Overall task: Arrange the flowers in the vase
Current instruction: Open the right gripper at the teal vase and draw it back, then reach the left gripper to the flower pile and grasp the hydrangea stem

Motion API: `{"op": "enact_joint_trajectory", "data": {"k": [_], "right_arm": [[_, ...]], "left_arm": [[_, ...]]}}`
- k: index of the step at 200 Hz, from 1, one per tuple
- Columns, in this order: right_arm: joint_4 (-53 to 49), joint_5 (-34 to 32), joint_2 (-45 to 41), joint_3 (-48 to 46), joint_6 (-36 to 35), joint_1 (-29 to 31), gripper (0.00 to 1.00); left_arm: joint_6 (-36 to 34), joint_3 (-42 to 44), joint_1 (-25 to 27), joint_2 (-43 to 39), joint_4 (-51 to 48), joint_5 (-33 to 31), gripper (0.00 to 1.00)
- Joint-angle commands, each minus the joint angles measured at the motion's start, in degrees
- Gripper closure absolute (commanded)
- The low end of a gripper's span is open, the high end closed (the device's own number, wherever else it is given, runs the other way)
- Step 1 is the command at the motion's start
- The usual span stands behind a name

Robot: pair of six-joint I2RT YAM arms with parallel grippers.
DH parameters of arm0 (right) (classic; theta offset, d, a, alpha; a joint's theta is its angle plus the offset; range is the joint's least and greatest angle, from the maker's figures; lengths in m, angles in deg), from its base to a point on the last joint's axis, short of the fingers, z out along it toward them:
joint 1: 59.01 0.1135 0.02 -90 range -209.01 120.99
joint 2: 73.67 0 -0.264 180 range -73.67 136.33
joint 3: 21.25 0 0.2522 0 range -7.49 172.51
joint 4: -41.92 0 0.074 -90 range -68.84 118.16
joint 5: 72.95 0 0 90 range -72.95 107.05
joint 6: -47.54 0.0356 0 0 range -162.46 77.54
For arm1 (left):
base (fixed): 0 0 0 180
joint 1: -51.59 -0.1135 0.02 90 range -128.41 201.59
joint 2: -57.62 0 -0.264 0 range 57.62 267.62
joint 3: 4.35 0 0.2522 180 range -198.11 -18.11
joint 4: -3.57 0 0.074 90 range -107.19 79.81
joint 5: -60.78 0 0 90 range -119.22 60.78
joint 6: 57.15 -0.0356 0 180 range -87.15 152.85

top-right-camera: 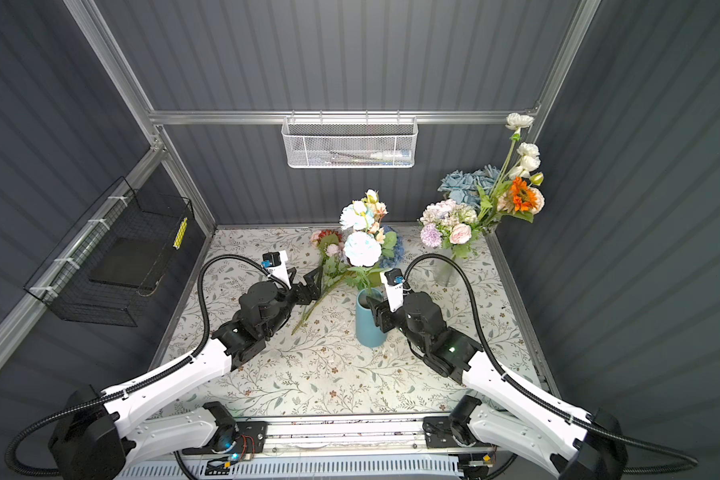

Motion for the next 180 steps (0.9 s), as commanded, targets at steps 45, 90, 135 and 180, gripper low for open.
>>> {"op": "enact_joint_trajectory", "data": {"k": [45, 90, 135, 180], "right_arm": [[-5.67, -4.59, -12.40, -0.34, -1.15, -0.62, 0.19], [-5.30, -9.49, -13.53, -0.97, 1.93, -4.94, 0.02], [-5.78, -12.77, -10.50, -1.24, 11.67, -11.96, 0.01], [-6.51, -12.65, -10.23, -1.52, 13.70, -13.53, 0.01]], "left_arm": [[-12.03, -4.22, -0.45, 7.95, -15.42, 5.01, 0.29], [-15.66, -6.11, -0.45, 13.70, -19.49, 6.54, 0.37], [-18.40, -8.73, -0.45, 19.76, -21.43, 5.57, 0.47], [-20.00, -13.72, -0.45, 27.00, -25.12, 4.09, 0.61]]}}
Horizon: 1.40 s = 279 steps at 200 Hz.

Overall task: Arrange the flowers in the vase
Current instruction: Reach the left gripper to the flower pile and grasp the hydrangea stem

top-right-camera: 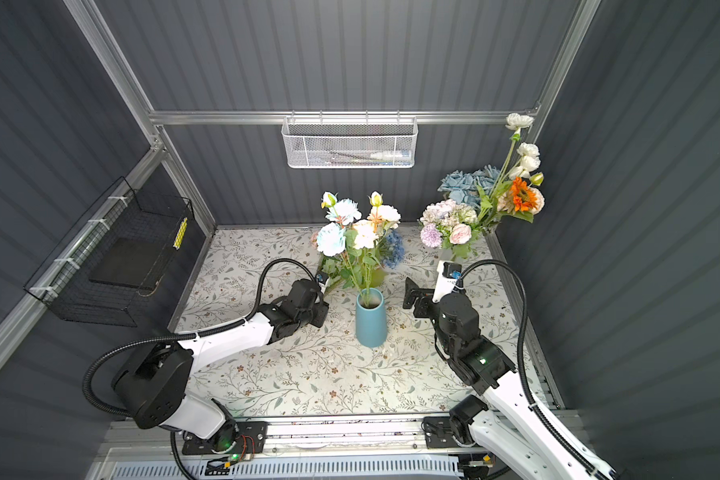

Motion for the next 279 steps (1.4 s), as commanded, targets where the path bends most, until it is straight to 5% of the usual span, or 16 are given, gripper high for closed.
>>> {"op": "enact_joint_trajectory", "data": {"k": [1, 65, 170, 212, 253, 279], "right_arm": [[-0.52, -1.27, -0.28, -0.70, 2.40, -0.32, 0.01], [-0.44, -1.18, 0.85, -0.95, 1.10, -0.53, 0.01], [0.25, -0.92, 2.23, -0.91, -0.23, -0.67, 0.01], [0.66, -0.75, 2.89, -0.89, -0.07, -0.67, 0.01], [0.87, -0.74, 3.07, -0.74, -0.23, -0.68, 0.01], [1.04, -1.14, 3.30, -0.61, -0.37, -0.77, 0.01]], "left_arm": [[-2.20, -3.79, -0.25, 3.26, -3.75, -1.31, 0.61], [-1.19, -10.91, -0.60, 11.71, -10.64, -6.42, 0.59], [1.85, -14.39, -2.69, 14.69, -14.83, -4.60, 0.55], [3.57, -13.60, -2.63, 14.46, -14.36, -0.24, 0.71], [4.52, -12.74, -2.54, 13.89, -14.33, 2.18, 1.00], [5.93, -12.18, -2.28, 12.82, -13.31, 5.39, 1.00]]}}
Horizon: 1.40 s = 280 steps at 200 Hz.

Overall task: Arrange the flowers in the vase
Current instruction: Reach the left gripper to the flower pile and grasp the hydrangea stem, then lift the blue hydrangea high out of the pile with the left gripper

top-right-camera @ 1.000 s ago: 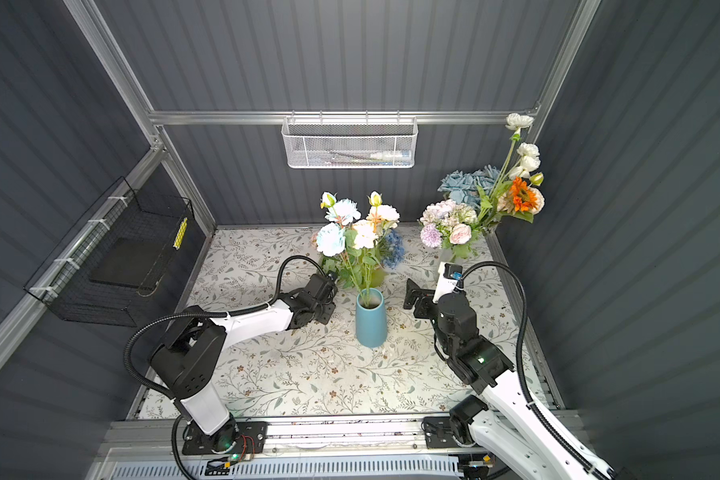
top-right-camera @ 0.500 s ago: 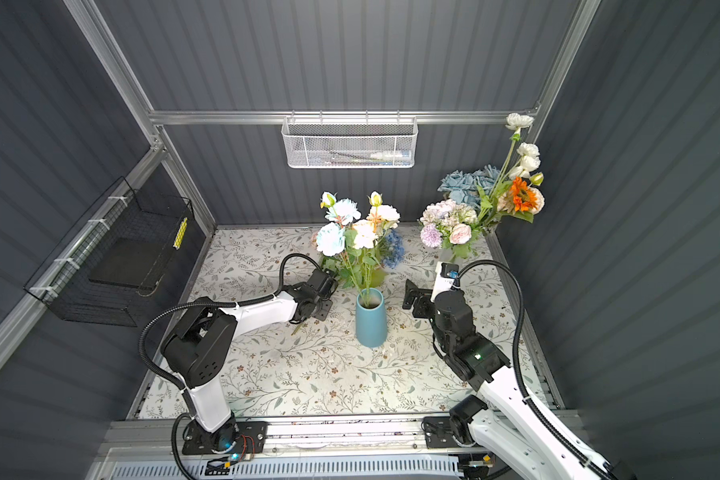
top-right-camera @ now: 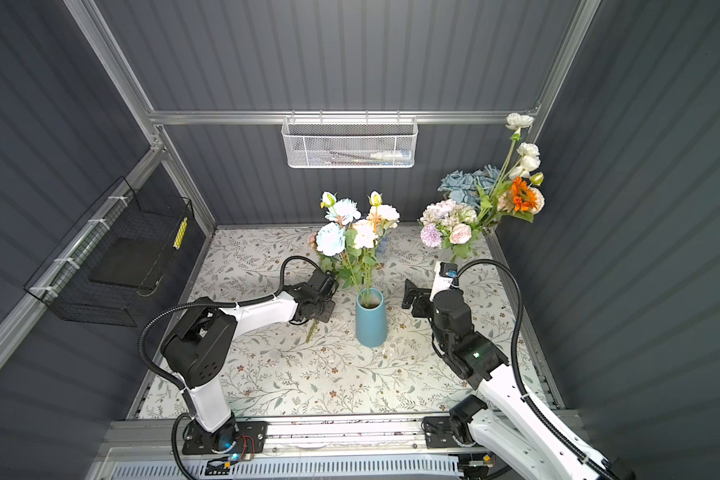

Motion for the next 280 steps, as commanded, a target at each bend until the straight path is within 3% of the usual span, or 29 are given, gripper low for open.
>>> {"op": "enact_joint_trajectory", "data": {"k": [1, 46, 86, 123, 137, 169, 247, 280], "right_arm": [[0.89, -0.79, 0.14, -0.01, -0.69, -0.21, 0.01], [1.05, -0.71, 0.51, -0.04, -0.67, -0.26, 0.01], [0.76, -0.81, 0.23, 0.07, -0.76, -0.22, 0.01], [0.59, -1.07, -0.37, -0.02, -0.68, -0.21, 0.01], [0.39, -1.14, -0.50, -0.01, -0.68, -0.24, 0.01], [-0.13, -1.44, -1.40, 0.08, -0.75, -0.23, 0.01], [-0.05, -1.51, -1.50, 0.52, -0.72, -0.20, 0.01], [0.24, -0.97, -1.24, 0.80, -0.41, -0.20, 0.01]], "left_arm": [[1.77, 0.95, 0.35, -2.11, -0.17, 4.21, 1.00], [2.79, 1.51, 0.61, -0.79, 1.08, 5.88, 1.00], [2.01, 0.71, 0.61, 1.61, 0.60, 4.54, 0.78], [1.12, 0.04, 0.61, 2.66, 0.71, 4.27, 0.73], [0.90, -0.24, 0.61, 3.19, 0.84, 4.29, 0.76], [0.83, 0.21, 0.61, 2.05, 2.28, 5.70, 1.00], [1.68, 10.12, 0.61, -9.50, 16.09, 15.68, 1.00], [5.96, 15.37, 0.53, -14.53, 24.12, 17.24, 1.00]]}}
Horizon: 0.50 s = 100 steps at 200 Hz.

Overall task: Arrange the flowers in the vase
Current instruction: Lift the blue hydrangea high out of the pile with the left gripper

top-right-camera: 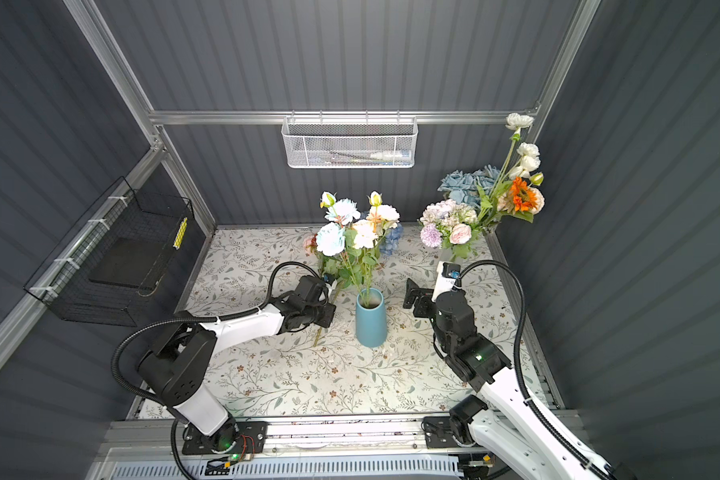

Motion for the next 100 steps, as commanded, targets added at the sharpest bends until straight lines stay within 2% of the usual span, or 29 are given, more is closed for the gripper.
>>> {"op": "enact_joint_trajectory", "data": {"k": [1, 61, 100], "right_arm": [[0.35, -0.48, 0.00, 0.79, -0.41, -0.20, 0.01], [0.23, -0.22, -0.96, 0.71, -0.02, -0.22, 0.01], [0.01, -0.34, -1.50, 0.50, 0.02, -0.27, 0.01]], "left_arm": [[3.77, 3.12, 0.16, -3.81, 9.16, 3.72, 1.00], [15.02, 10.83, 0.14, -10.02, 23.63, 3.26, 1.00], [17.37, 12.85, 0.07, -13.79, 26.50, 0.62, 1.00]]}}
